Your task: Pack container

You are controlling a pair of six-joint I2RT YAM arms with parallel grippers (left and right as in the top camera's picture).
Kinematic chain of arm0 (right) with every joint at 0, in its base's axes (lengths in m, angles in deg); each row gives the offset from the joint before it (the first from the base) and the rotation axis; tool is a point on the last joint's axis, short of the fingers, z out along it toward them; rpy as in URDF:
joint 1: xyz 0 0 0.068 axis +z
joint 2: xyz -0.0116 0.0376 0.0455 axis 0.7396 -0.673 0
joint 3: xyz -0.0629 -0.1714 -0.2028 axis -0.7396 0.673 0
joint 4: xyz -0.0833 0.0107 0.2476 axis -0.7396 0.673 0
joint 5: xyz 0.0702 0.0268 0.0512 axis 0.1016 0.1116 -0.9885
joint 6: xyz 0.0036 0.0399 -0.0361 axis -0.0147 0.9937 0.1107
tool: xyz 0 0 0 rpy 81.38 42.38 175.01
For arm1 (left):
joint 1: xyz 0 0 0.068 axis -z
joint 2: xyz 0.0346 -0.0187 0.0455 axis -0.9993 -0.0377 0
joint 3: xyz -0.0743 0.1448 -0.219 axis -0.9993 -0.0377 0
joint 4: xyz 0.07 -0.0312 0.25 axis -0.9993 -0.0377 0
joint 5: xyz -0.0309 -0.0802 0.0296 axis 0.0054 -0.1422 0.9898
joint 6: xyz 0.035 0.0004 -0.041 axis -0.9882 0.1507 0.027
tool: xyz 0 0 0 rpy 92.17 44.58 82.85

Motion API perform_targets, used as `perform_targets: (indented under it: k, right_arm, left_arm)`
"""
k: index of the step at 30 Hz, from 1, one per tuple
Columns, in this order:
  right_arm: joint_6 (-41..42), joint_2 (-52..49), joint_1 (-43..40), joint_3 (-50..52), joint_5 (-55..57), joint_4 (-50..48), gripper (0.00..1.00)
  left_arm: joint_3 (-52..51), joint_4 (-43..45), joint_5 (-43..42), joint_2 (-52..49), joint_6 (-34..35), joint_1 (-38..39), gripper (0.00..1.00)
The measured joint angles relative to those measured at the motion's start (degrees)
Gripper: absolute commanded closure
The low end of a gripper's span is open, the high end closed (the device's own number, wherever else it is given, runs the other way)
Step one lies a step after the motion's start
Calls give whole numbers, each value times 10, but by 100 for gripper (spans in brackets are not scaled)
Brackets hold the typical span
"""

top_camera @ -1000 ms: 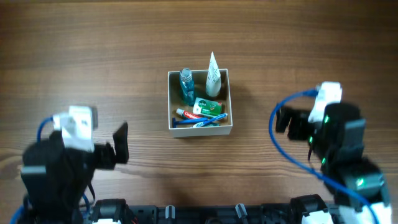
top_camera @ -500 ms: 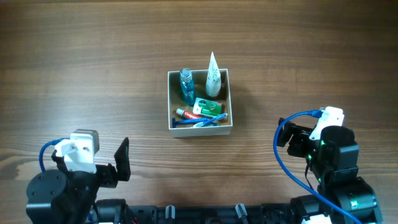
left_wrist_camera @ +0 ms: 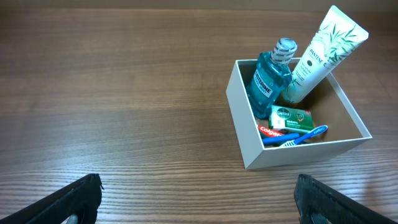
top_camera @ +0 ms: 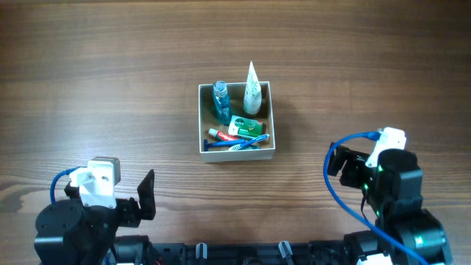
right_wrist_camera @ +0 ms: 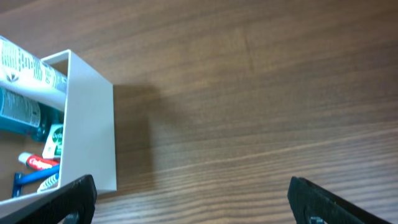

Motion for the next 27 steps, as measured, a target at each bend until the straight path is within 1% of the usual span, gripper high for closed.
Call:
perform_targets:
  k: [4,7,9,13,15,18,21,23,27]
  right_arm:
    - [-3,101,0,16,1,-5,0]
    - [-31,172,0,43,-1,-33,0]
    - [-58,221,0,77,-8,-74,0]
    - [-107,280,0,153,-31,-186,0]
    - [-124,300,0,191,-38,-254,0]
    - [-149,317,0,257,-43,-397,0]
    - [-169,319,-5,306,-49,-490,0]
    - [-185,319,-12,325,-51,-513,0]
    - [-212,319,-20,342,-51,-508,0]
  left_arm:
    - [0,-1,0,0,0,0,0]
    - [0,0,0,0,0,0,0]
    - [0,0,0,0,0,0,0]
    - [0,0,0,0,0,0,0]
    - [0,0,0,0,0,0,0]
    - [0,0,0,0,0,0,0]
    - [0,0,0,0,0,0,0]
    - [0,0,0,0,0,0,0]
    - [0,0,0,0,0,0,0]
